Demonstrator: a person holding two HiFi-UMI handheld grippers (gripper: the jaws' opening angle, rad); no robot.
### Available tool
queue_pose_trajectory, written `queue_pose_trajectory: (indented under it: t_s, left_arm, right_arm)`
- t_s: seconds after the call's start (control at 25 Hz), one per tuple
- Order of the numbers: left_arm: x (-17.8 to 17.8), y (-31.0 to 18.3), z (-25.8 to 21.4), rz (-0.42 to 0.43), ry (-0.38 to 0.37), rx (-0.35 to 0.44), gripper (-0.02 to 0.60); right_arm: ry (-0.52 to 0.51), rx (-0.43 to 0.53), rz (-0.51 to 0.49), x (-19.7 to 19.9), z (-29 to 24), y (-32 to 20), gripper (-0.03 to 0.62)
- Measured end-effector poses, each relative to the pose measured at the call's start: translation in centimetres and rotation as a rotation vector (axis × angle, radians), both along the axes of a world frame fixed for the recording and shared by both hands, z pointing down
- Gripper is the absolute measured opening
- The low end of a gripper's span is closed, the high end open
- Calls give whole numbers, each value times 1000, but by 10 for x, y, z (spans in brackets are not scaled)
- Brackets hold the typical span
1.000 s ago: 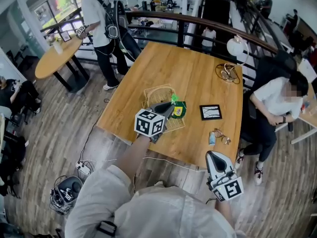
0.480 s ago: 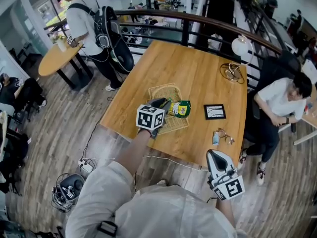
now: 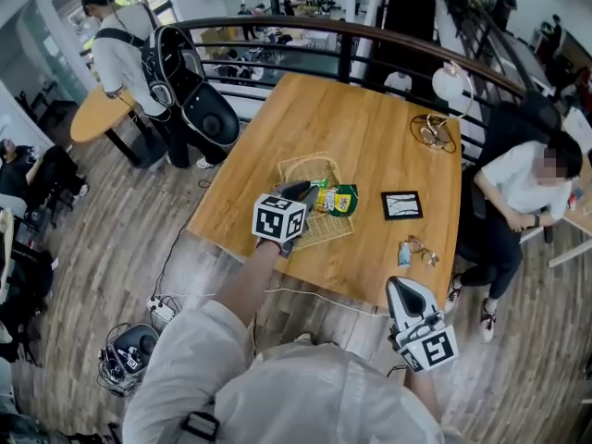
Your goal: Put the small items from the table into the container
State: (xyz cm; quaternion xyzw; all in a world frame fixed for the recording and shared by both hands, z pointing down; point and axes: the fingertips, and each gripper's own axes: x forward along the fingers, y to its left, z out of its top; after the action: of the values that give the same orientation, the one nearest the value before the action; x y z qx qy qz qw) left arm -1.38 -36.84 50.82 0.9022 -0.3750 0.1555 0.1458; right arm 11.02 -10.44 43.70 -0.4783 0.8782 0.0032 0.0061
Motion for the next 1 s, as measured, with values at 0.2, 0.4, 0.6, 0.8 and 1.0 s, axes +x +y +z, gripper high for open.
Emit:
queue_pose_trajectory:
  t_s: [0.2, 0.4, 0.6, 0.8, 1.0]
  left_arm:
    - [1, 1, -1, 8, -12, 1, 37]
    - [1, 4, -2, 7, -13, 5, 12]
    - [0, 8, -10, 4, 27, 15, 15]
    - [5, 15, -16, 14, 51, 31, 15]
    - [5, 24, -26, 20, 87, 50, 15]
  right_arm:
    - [1, 2, 0, 1, 1, 0, 14]
    - [0, 8, 0, 1, 1, 2, 14]
    - [-3, 8, 1, 1, -1, 5, 14]
    - [-3, 11, 0, 4, -1, 9, 14]
    - [-6, 20, 2, 6, -4, 11, 14]
